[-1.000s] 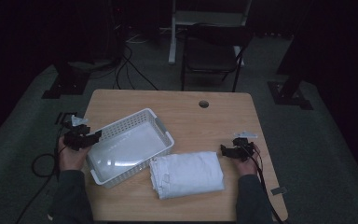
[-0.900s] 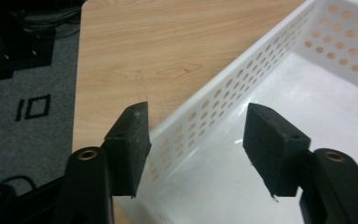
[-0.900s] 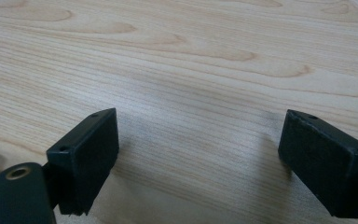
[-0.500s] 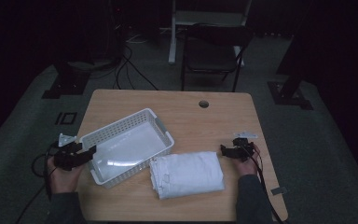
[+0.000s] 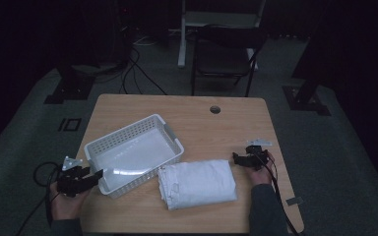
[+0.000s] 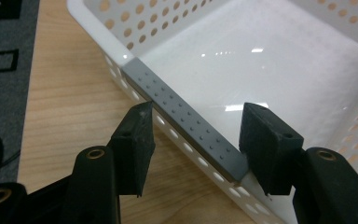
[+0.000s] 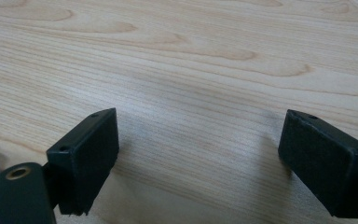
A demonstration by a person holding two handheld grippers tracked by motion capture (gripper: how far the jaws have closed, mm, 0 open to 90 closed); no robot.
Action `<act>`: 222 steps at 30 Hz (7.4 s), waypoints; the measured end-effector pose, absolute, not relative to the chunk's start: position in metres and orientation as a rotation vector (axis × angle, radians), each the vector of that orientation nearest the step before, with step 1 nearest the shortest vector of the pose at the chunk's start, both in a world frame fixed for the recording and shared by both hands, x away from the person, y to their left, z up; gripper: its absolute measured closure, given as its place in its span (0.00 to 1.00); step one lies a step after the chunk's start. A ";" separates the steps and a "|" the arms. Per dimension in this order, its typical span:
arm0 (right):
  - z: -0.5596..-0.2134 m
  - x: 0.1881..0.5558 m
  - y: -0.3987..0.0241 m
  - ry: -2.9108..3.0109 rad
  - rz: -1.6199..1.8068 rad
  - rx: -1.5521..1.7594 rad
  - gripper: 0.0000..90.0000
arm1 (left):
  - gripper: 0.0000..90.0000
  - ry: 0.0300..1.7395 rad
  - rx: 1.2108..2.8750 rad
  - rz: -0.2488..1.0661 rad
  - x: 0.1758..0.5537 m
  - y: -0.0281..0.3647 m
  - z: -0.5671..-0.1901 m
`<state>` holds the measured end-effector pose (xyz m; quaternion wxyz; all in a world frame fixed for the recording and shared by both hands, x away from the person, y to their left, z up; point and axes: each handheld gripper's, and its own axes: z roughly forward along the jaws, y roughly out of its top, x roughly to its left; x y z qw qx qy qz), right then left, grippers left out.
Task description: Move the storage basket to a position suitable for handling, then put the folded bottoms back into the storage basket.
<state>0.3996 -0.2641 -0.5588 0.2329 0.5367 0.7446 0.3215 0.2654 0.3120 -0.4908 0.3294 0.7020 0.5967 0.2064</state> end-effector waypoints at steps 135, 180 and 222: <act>-0.519 0.281 -0.232 2.361 1.198 1.280 0.61 | 0.51 1.026 2.065 0.287 0.258 0.133 -0.510; -0.516 0.304 -0.193 2.327 1.113 1.231 0.57 | 0.45 1.110 1.989 0.422 0.302 0.160 -0.506; -0.514 0.315 -0.178 2.281 1.050 1.276 0.12 | 0.15 1.160 1.934 0.336 0.306 0.136 -0.506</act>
